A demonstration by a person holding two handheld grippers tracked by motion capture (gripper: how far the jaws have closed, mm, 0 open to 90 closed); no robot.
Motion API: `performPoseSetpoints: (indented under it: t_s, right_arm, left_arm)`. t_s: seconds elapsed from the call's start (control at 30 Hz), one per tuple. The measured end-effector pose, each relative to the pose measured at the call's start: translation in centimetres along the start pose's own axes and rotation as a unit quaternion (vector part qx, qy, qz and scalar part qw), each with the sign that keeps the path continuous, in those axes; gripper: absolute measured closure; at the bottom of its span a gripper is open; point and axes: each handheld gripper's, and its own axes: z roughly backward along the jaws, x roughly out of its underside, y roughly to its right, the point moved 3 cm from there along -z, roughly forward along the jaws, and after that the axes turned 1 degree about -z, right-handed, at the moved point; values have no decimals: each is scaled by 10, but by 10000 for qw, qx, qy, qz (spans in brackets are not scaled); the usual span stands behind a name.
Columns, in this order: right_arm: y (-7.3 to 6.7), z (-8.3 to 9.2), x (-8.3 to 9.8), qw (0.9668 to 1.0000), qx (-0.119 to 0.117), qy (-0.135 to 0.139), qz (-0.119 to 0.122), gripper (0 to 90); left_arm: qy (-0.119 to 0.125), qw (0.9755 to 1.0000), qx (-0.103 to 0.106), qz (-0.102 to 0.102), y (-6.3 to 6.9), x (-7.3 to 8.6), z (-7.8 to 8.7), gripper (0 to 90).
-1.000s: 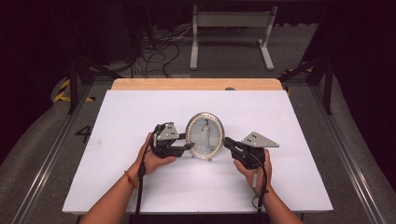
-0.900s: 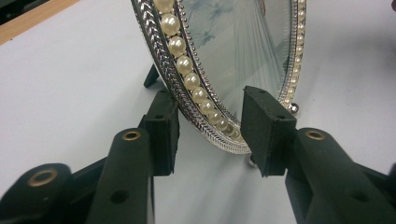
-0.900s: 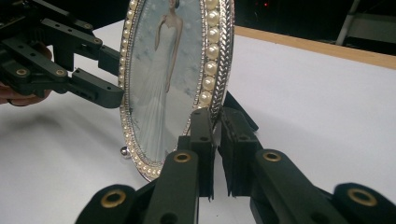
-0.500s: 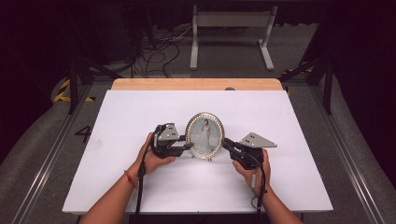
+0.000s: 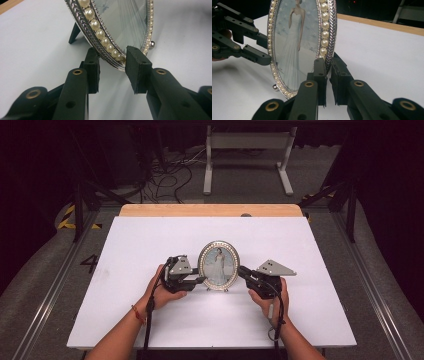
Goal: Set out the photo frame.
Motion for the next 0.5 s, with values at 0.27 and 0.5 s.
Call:
performPoseSetpoints:
  t_s: [0.27,0.5]
  right_arm:
    - [2,-2,-1,10000,-29,-9,-20,827]
    - [2,-3,-1,10000,-44,-3,-24,826]
  left_arm:
    - [-50,10000,-35,-47,3,1,1,661]
    - [-74,9999,-87,-30,5,1,0,656]
